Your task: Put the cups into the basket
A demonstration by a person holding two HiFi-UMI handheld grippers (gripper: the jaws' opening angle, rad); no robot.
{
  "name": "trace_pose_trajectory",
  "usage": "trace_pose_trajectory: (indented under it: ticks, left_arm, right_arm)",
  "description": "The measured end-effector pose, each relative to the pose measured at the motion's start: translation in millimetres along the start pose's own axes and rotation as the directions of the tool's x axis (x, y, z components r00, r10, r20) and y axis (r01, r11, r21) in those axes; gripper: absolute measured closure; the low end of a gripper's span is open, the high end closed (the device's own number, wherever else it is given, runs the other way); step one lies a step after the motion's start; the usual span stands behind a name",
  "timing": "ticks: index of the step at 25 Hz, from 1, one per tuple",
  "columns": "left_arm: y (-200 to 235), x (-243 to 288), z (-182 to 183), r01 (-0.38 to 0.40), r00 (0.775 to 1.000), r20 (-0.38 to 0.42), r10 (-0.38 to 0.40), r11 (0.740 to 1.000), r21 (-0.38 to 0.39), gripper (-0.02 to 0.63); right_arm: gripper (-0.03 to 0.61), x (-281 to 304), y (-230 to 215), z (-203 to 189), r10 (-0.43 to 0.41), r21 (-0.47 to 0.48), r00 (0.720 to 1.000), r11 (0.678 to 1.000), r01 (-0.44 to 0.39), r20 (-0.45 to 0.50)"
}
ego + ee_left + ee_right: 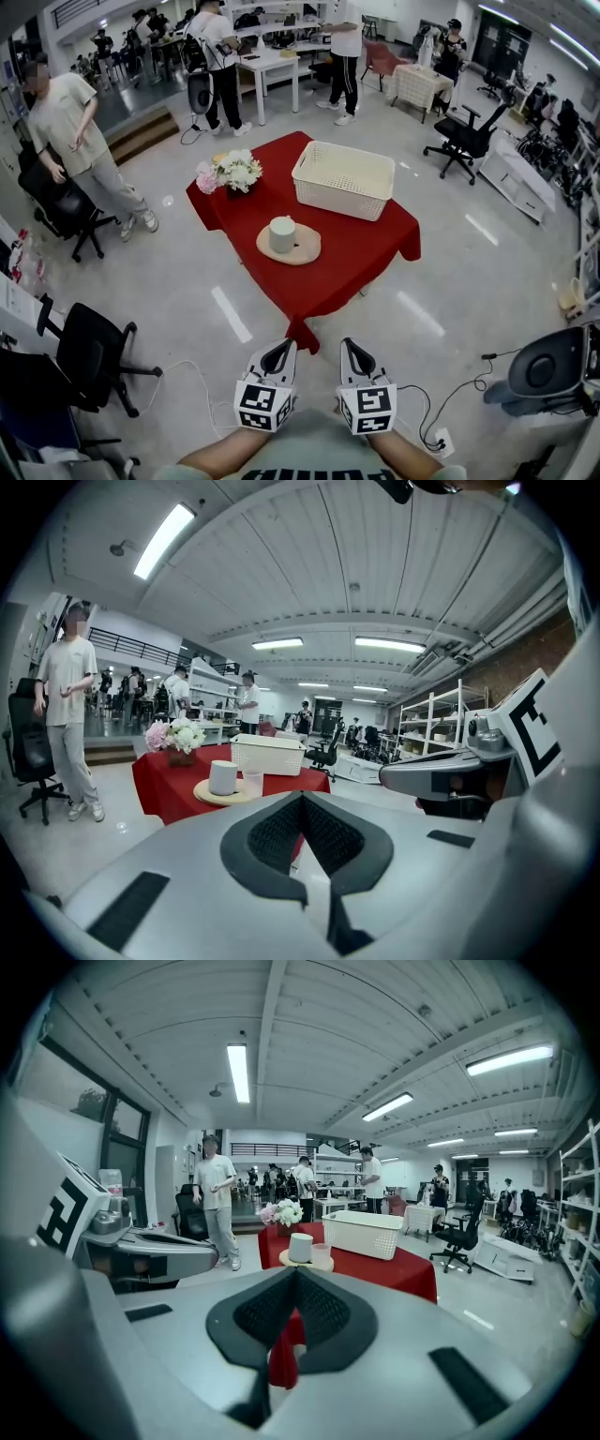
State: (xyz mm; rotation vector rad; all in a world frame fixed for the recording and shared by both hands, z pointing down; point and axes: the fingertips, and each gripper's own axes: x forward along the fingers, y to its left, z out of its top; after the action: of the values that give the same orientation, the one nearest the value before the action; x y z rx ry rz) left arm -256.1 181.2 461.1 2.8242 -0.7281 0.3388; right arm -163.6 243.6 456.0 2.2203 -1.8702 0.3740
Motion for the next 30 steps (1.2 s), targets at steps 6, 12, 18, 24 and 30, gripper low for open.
trace_pose_trajectory:
  ticks: [6, 12, 18, 24, 30]
  left_arm:
    - [21.1, -13.1, 0.2, 0.025, 1.0, 0.007, -0.025, 1.0, 0.009, 0.611]
    - [34.8, -24.2, -3.4, 0.059, 0.998, 0.009, -0.059, 0.998, -0.004, 0.611]
    - [46.4, -28.2, 0.5, 0.063, 0.998, 0.028, -0.063, 0.998, -0.014, 0.611]
    - [54.9, -19.2, 3.7, 0.048, 0.998, 0.028, -0.047, 0.999, -0.014, 0.611]
    - [56.6, 7.2, 12.6, 0.021, 0.999, 0.032, -0.02, 1.0, -0.012, 0.611]
  right_arm:
    - [0.566, 6.8, 15.8, -1.2, -0.044, 0.031, 0.999, 0.999, 0.044, -0.003]
    - [0.566, 7.4, 32.7, 0.9, -0.082, 0.03, 0.997, 0.996, 0.082, -0.011]
    - [0.566, 11.7, 40.5, 7.3, -0.091, 0.015, 0.996, 0.996, 0.091, -0.011]
    - [0.566, 26.9, 34.8, 11.6, -0.076, 0.011, 0.997, 0.997, 0.077, -0.011]
    - [0.566, 48.0, 13.2, 16.9, -0.048, 0.006, 0.999, 0.999, 0.048, -0.008]
